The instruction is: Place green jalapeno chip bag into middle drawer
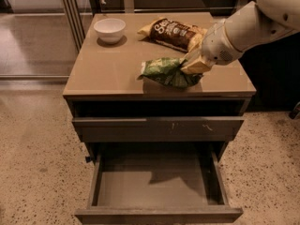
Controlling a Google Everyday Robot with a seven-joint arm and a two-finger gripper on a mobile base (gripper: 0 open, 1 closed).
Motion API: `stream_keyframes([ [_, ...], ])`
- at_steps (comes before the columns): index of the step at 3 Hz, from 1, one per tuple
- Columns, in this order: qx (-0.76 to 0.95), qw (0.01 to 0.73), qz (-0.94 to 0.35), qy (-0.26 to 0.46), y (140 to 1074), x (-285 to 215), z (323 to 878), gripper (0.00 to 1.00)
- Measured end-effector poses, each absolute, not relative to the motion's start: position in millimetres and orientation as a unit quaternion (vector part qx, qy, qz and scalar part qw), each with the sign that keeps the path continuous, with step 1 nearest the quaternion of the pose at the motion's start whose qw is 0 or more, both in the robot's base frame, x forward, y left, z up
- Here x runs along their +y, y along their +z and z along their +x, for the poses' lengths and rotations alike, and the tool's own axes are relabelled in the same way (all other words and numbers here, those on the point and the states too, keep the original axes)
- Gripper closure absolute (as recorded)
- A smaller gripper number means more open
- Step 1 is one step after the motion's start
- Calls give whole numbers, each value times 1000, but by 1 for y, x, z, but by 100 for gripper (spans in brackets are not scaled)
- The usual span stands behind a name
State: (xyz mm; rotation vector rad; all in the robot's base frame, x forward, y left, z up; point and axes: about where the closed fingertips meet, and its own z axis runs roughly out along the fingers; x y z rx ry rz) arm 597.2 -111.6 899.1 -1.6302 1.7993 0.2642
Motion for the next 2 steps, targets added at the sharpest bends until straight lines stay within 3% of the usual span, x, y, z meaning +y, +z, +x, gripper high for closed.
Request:
stream_keyframes([
  [2, 647, 308, -681, 152, 919, -105, 543, 100],
])
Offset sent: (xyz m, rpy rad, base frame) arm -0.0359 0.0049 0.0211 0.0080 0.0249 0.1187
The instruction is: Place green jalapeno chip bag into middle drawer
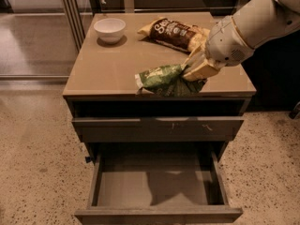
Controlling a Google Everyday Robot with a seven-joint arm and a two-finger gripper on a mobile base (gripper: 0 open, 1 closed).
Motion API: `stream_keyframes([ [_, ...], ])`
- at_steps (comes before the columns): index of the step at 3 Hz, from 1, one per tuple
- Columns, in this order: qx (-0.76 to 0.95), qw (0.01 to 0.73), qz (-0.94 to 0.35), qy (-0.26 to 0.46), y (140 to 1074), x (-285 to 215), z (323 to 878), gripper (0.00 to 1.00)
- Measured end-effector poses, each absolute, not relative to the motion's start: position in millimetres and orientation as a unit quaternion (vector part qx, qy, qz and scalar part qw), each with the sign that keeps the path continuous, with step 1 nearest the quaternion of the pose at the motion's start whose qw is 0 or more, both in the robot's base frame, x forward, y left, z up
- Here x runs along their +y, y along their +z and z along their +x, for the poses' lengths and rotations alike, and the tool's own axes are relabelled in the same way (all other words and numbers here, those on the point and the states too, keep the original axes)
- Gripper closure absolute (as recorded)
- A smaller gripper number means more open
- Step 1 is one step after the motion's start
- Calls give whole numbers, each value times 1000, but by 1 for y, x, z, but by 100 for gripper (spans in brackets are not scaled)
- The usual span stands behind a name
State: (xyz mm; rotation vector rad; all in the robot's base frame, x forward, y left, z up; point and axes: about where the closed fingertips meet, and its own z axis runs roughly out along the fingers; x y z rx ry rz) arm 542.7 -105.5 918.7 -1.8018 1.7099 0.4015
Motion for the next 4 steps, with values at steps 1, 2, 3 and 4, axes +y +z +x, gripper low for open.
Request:
stream_keyframes([
  [1, 647, 308, -681, 152, 919, -105, 543, 100],
  [2, 626, 295, -710, 133, 912, -106, 520, 100],
  [3, 600, 293, -736, 111, 898, -108, 484, 100],
  [4, 587, 308, -739, 116, 842, -124, 457, 100],
])
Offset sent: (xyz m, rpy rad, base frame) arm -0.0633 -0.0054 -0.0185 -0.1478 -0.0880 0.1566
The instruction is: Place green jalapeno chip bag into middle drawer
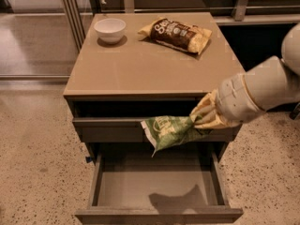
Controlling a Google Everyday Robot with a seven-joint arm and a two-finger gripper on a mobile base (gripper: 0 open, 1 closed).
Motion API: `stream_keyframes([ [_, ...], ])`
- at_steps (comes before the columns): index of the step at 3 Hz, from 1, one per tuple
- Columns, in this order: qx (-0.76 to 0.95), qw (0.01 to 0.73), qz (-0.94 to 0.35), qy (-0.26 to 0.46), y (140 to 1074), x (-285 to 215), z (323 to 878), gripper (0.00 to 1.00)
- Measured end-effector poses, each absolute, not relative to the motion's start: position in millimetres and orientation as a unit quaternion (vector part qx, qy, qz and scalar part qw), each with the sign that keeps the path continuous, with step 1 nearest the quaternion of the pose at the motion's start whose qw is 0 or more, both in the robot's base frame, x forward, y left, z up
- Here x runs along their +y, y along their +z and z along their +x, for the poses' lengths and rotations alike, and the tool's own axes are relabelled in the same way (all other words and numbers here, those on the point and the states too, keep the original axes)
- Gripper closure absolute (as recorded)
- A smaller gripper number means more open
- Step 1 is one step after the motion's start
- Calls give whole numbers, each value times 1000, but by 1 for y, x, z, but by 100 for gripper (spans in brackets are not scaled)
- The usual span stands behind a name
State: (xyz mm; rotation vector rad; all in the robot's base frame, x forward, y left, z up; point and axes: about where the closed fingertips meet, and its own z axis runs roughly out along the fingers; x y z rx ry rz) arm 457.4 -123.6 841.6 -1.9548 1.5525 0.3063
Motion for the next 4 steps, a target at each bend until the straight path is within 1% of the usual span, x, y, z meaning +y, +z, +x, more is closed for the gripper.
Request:
stream_keyframes([
  [1, 592, 311, -731, 133, 776, -139, 458, 100],
  [2, 603, 296, -723, 159, 715, -148, 466, 100],
  [4, 609, 296, -717, 166, 704, -149, 466, 100],
])
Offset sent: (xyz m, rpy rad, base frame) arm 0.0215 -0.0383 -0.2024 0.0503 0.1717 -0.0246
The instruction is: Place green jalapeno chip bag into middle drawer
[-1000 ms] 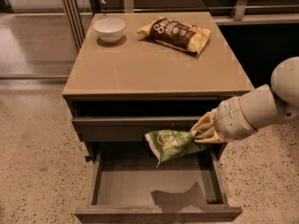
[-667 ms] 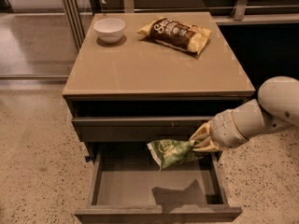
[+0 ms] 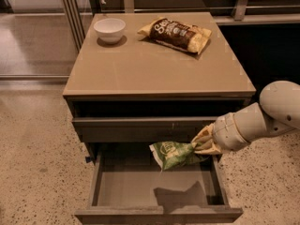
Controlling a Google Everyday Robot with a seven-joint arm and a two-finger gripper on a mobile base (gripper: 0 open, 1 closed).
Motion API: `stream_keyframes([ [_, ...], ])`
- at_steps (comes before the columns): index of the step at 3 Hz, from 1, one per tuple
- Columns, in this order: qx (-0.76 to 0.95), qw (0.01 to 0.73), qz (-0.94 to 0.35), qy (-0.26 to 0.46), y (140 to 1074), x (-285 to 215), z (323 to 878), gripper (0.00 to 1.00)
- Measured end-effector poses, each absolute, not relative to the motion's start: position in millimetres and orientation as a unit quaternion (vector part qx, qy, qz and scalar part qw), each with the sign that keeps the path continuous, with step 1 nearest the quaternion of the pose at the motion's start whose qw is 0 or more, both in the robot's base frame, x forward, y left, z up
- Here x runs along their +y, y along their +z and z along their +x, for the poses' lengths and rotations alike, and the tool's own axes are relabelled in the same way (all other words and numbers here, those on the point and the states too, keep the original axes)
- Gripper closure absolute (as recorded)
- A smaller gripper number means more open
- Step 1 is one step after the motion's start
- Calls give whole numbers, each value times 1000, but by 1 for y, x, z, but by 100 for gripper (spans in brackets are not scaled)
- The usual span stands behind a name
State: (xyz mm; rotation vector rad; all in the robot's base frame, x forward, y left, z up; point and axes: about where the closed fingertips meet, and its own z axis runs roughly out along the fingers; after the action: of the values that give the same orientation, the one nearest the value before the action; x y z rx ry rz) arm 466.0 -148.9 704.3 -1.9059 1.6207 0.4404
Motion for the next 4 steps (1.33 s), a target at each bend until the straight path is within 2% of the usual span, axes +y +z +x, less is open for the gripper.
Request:
stream_keyframes([
  [4, 628, 363, -666, 173, 513, -96, 474, 100],
])
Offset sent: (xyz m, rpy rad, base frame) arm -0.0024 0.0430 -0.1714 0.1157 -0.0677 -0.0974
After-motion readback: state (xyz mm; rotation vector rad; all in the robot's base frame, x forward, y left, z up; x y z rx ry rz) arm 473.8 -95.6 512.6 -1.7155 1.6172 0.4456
